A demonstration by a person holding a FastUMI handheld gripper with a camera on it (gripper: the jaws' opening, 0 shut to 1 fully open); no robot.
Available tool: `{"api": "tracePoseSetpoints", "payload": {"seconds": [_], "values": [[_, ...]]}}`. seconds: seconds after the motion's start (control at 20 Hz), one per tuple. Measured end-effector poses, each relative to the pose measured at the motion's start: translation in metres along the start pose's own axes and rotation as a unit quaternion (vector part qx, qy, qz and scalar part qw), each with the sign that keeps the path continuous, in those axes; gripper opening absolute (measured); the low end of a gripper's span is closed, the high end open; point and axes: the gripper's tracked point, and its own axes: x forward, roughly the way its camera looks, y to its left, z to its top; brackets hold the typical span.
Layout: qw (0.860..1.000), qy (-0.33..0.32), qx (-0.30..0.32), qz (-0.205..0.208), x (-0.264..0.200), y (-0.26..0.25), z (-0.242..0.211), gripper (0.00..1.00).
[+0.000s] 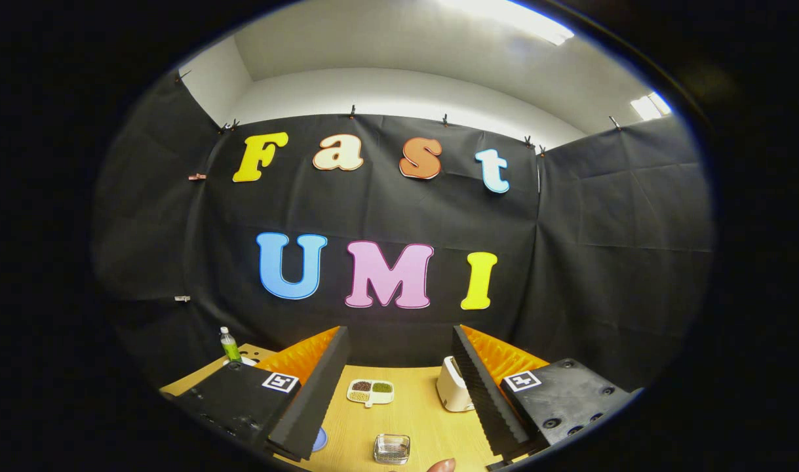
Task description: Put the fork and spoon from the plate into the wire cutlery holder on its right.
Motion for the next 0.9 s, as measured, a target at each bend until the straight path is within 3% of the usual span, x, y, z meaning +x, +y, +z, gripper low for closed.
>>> {"api": "tracePoseSetpoints", "payload": {"seconds": [0.9], "values": [[0.999, 0.019, 0.009, 0.050, -0.001, 0.053, -0.026, 0.98]]}}
